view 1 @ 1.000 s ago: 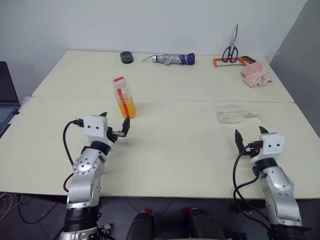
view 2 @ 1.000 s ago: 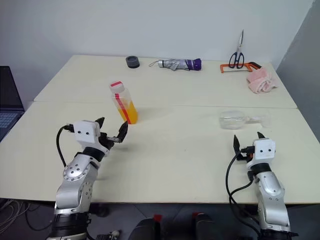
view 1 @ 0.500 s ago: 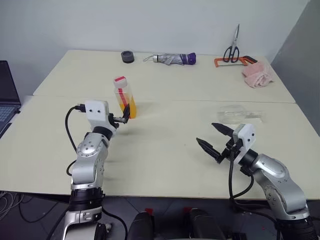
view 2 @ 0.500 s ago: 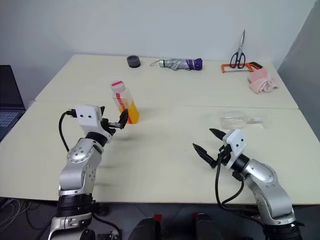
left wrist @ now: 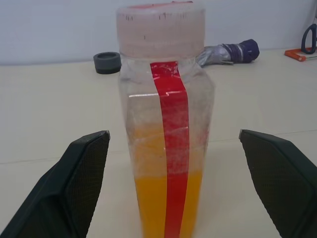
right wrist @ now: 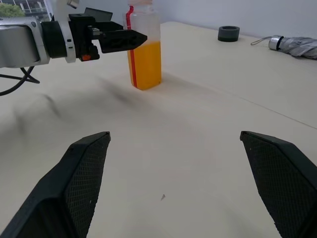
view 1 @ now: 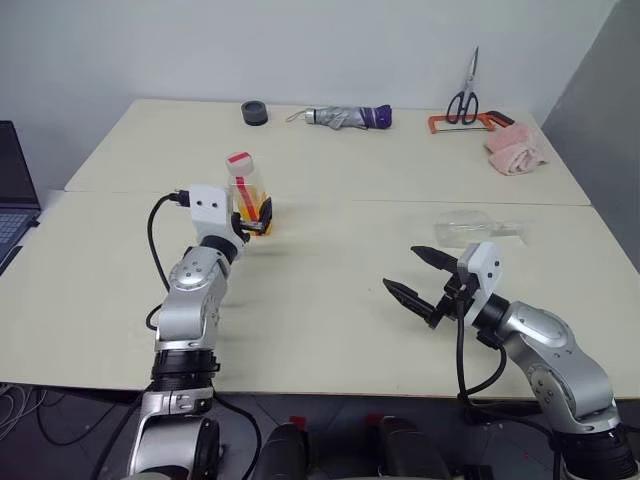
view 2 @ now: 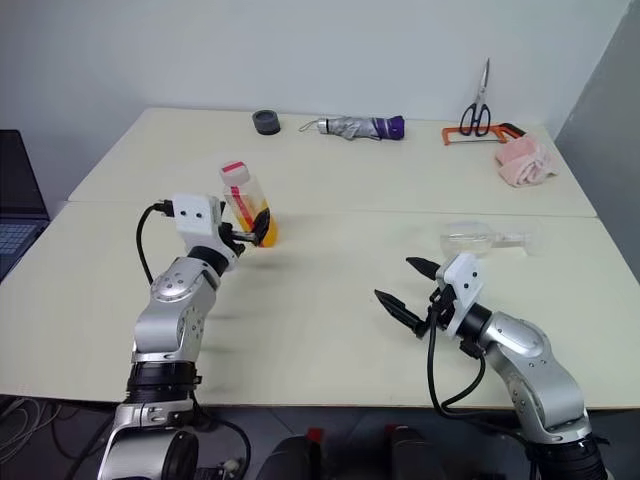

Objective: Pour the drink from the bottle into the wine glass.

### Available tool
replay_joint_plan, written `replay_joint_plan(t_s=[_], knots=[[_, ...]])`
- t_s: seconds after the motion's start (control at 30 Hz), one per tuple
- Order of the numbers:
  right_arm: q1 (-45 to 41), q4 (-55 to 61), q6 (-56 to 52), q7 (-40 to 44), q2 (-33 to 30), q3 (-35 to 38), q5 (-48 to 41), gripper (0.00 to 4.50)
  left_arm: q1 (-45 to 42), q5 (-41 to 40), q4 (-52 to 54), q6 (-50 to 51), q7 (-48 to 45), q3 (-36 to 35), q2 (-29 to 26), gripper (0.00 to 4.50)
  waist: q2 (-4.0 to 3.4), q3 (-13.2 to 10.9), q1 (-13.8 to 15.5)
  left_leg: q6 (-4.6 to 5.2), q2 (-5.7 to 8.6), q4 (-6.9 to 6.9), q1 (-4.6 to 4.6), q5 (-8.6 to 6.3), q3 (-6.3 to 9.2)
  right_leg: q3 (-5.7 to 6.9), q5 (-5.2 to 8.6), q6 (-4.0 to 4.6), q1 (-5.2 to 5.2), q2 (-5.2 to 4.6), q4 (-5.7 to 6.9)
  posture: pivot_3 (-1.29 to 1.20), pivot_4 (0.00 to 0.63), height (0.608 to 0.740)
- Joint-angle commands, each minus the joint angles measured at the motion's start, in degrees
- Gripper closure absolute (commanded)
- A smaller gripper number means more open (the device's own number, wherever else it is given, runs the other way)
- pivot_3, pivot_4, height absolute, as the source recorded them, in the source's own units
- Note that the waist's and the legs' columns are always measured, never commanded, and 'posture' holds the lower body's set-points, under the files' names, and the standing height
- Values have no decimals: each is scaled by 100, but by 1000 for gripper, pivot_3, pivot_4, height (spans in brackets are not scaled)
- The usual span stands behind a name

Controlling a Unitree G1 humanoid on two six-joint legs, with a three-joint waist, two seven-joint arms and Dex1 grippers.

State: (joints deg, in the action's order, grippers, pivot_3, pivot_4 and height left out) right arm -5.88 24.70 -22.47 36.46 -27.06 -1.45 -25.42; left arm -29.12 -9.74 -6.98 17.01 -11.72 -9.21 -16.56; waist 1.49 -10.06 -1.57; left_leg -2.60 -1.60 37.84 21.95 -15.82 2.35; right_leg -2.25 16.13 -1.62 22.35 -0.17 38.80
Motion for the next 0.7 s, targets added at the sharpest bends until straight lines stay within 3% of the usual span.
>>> replay_joint_plan(t_s=[0.03, 0.7], knots=[[-185, 229, -77, 31, -3, 55, -140, 0, -244, 81, -2, -114, 95, 40, 34, 15, 0, 0, 0, 0, 0, 0, 0, 0, 0, -1, 0, 0, 0, 0, 0, 0, 150, 740], [-624, 217, -213, 76, 106, -179, -154, 0, -865, 81, -659, -56, 227, -46, 41, 15, 1, -1, -1, 0, 1, 0, 2, 0, 2, 2, -8, 14, 2, -1, 0, 0, 150, 740]])
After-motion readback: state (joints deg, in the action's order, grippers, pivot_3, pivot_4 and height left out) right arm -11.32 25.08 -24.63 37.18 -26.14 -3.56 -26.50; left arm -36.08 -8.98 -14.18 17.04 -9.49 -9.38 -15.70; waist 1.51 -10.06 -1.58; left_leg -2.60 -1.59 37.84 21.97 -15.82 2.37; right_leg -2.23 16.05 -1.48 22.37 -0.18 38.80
